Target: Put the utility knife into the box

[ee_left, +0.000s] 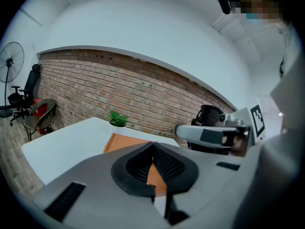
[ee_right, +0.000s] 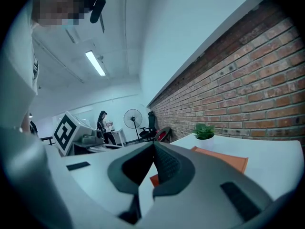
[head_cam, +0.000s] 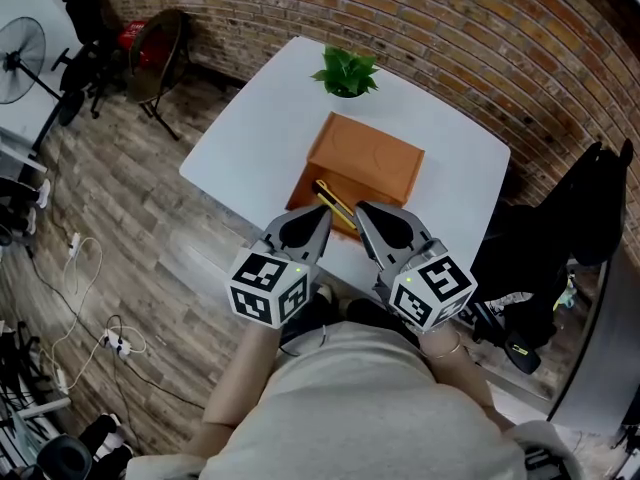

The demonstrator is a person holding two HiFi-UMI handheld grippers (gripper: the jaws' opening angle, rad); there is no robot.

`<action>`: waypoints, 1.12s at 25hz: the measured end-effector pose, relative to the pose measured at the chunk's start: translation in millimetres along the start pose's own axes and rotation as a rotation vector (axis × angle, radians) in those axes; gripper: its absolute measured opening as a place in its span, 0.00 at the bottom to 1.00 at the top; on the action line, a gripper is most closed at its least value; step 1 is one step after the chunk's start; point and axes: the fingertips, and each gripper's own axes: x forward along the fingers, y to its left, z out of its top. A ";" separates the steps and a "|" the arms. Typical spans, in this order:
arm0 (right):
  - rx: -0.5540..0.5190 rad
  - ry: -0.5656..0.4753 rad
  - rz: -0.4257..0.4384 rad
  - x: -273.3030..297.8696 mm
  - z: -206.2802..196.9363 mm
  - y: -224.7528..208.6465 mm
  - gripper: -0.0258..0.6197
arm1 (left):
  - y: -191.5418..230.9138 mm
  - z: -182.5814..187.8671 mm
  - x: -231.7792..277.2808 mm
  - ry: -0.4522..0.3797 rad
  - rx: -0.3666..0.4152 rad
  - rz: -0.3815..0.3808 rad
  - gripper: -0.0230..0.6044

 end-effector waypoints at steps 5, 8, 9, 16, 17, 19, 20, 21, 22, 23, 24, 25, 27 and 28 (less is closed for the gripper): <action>0.010 0.011 0.005 0.0 -8.9 0.5 0.04 | -0.7 -6.1 -0.6 0.018 0.008 0.007 0.05; 0.011 -0.011 0.013 -1.5 -6.7 1.6 0.04 | -2.1 -6.6 -1.0 0.025 0.027 0.015 0.05; 0.011 -0.013 0.014 -1.7 -6.1 2.1 0.04 | -2.7 -6.5 -0.9 0.024 0.028 0.014 0.05; -0.017 0.009 0.016 -1.3 -6.0 7.0 0.04 | -3.9 -5.5 -1.0 0.026 0.027 0.009 0.05; -0.017 0.009 0.018 -1.0 -6.6 7.3 0.04 | -3.9 -5.6 -0.8 0.027 0.027 0.009 0.05; -0.017 0.010 0.023 -0.5 -7.6 7.7 0.04 | -3.8 -5.6 -0.8 0.027 0.028 0.010 0.05; -0.017 0.011 0.024 -0.4 -7.8 8.0 0.04 | -3.7 -5.4 -1.0 0.026 0.028 0.011 0.05; -0.017 0.012 0.024 -0.4 -7.7 8.1 0.04 | -3.7 -5.1 -1.1 0.025 0.029 0.011 0.05; -0.018 0.014 0.023 -0.5 -7.6 8.2 0.04 | -3.8 -5.0 -1.2 0.024 0.029 0.011 0.05; -0.019 0.016 0.022 -0.6 -7.3 8.2 0.04 | -3.8 -4.9 -1.3 0.024 0.029 0.011 0.05; -0.020 0.018 0.020 -0.8 -7.1 8.2 0.04 | -3.8 -4.9 -1.4 0.023 0.029 0.011 0.05; -0.021 0.018 0.020 -0.8 -7.2 8.1 0.04 | -3.7 -5.0 -1.4 0.024 0.029 0.010 0.05; -0.025 0.020 0.020 -0.4 -8.1 8.0 0.04 | -3.8 -4.9 -1.5 0.024 0.028 0.007 0.05; -0.027 0.024 0.020 -0.2 -8.5 8.0 0.04 | -4.2 -4.6 -1.5 0.025 0.029 0.004 0.05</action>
